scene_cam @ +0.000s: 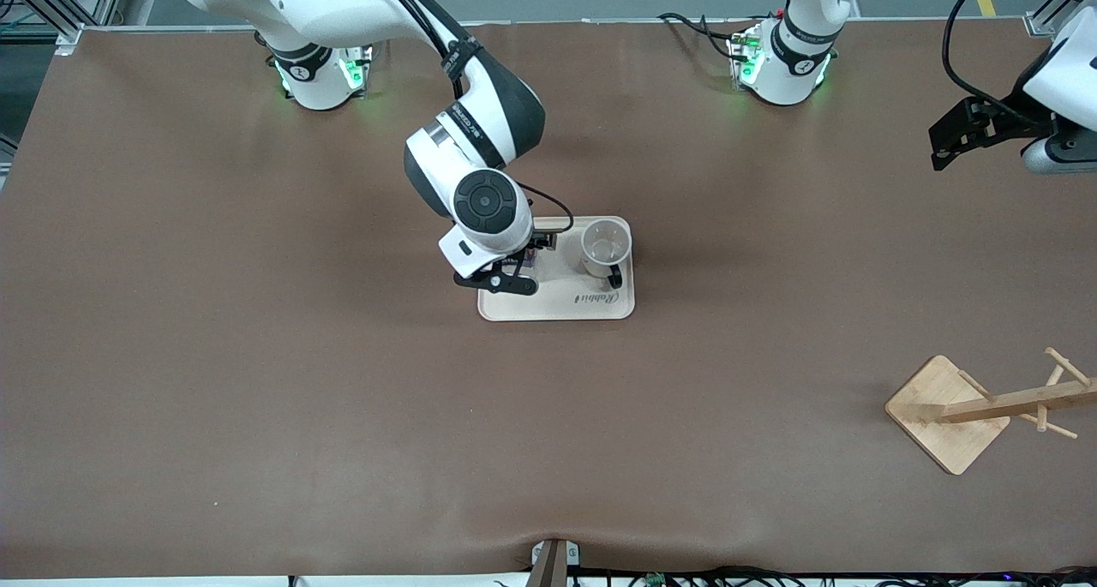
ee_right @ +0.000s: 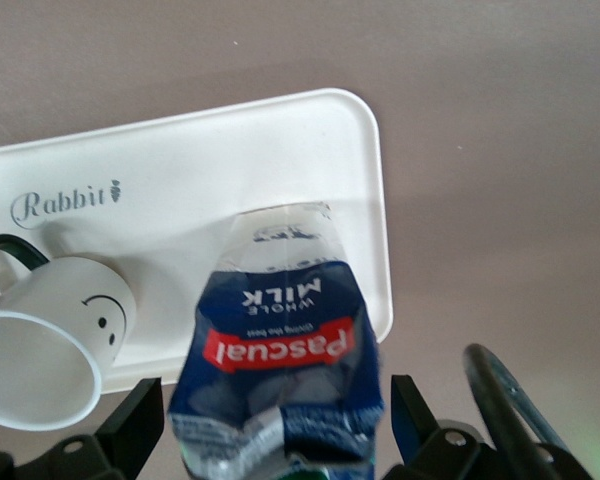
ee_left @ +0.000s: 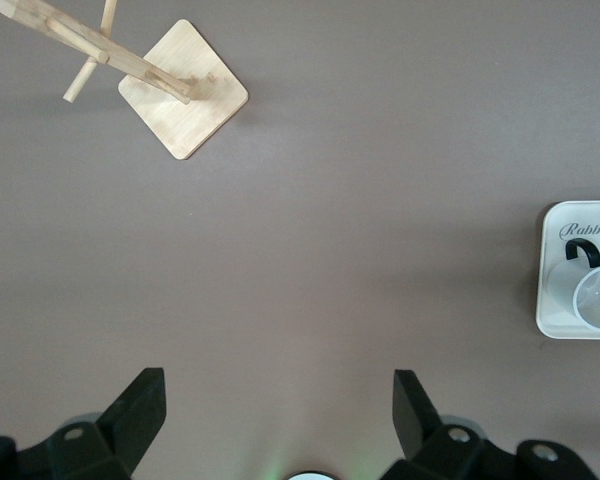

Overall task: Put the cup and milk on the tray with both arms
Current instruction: 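Lower the milk carton onto the tray beside the mug with the right gripper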

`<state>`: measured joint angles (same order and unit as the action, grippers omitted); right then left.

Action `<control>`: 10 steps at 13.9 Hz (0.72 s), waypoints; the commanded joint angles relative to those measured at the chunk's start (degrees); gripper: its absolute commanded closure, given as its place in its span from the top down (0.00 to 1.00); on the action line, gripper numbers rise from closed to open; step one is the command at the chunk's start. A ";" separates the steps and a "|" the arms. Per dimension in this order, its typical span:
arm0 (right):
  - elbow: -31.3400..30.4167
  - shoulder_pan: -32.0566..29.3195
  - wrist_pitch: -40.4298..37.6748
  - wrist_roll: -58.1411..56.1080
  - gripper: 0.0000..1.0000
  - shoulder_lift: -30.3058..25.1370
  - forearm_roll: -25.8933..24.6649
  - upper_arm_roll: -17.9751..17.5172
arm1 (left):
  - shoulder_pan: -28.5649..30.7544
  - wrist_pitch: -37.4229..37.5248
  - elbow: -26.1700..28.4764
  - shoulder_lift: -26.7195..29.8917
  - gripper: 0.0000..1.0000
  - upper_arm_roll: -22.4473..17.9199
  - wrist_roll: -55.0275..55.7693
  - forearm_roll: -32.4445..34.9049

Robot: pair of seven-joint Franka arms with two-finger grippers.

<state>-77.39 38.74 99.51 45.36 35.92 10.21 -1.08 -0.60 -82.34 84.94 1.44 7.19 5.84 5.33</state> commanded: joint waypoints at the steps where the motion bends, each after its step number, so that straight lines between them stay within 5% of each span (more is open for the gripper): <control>1: 3.37 -1.12 -5.18 -0.36 1.00 -0.85 -0.63 -0.15 | -0.19 -0.81 1.63 1.81 1.00 -0.34 -1.00 -0.59; 10: 13.05 -6.12 -13.45 -0.45 1.00 -1.38 -1.25 1.70 | -0.28 -0.89 2.25 1.73 1.00 -0.25 -0.92 0.38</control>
<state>-66.95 35.75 89.17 45.35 34.79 9.79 1.25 -0.62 -82.35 85.44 1.59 7.20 5.83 5.34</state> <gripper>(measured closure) 0.000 0.000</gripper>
